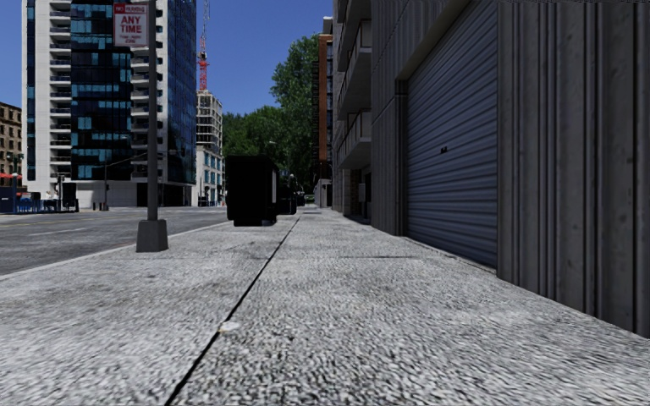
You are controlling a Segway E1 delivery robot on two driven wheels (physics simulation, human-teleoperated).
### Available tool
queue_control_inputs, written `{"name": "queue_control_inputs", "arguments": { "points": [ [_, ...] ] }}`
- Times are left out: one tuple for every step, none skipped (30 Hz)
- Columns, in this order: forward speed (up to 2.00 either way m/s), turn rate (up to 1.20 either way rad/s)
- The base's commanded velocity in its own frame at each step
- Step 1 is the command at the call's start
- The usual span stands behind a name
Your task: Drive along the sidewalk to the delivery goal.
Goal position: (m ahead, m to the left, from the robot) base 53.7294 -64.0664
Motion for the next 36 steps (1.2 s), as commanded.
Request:
{"name": "queue_control_inputs", "arguments": {
  "points": [
    [2.0,0.0],
    [2.0,0.0],
    [2.0,0.0],
    [2.0,0.0],
    [2.0,0.0],
    [2.0,0.0],
    [2.0,0.0],
    [2.0,0.0],
    [2.0,0.0],
    [2.0,0.0],
    [2.0,0.0],
    [2.0,0.0],
    [2.0,0.0],
    [2.0,0.0],
    [2.0,0.0],
    [2.0,0.0],
    [2.0,0.0],
    [2.0,0.0],
    [2.0,0.0],
    [2.0,0.0],
    [2.0,0.0],
    [2.0,0.0],
    [2.0,0.0],
    [2.0,0.0],
    [2.0,0.0],
    [2.0,0.0],
    [2.0,0.0],
    [2.0,0.0],
    [2.0,0.0],
    [2.0,0.0],
    [2.0,0.0],
    [2.0,0.0],
    [2.0,0.0],
    [2.0,0.0],
    [2.0,0.0],
    [2.0,0.0]
  ]
}}
